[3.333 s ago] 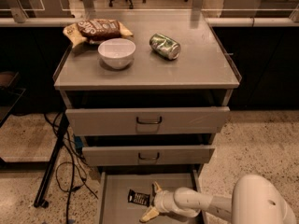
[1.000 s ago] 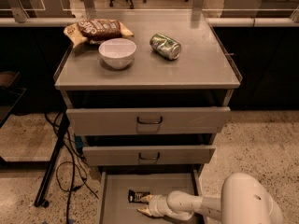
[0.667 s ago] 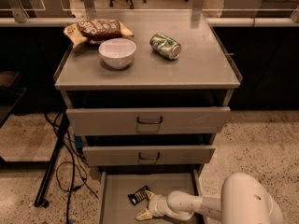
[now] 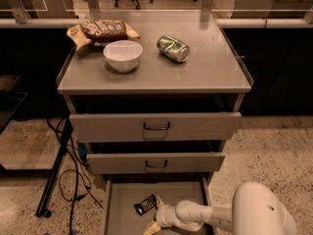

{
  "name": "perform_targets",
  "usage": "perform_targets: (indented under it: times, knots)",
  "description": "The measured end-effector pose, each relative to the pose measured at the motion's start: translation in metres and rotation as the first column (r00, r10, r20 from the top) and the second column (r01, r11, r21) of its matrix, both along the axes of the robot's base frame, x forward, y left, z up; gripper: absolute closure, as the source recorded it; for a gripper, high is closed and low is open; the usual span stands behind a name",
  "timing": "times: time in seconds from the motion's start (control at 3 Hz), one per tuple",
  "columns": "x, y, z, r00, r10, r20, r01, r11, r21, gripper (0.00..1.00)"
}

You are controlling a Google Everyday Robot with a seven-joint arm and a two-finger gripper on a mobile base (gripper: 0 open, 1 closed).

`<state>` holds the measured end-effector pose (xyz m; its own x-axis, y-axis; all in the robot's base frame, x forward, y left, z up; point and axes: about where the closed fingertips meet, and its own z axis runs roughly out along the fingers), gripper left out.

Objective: Pick rxbar chocolate from bottom drawer and place on counter

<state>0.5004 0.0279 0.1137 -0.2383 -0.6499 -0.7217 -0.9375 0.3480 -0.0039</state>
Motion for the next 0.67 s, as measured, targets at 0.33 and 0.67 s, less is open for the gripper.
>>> perform_targets:
  times: [0.33,0.67]
  knots:
    - [0.01,-0.003,0.001,0.9998,-0.007,0.017,0.007,1.0,-0.001,0.0]
    - [0.026,-0.001,0.002,0.9996,-0.003,0.03,0.003,1.0,0.002,0.0]
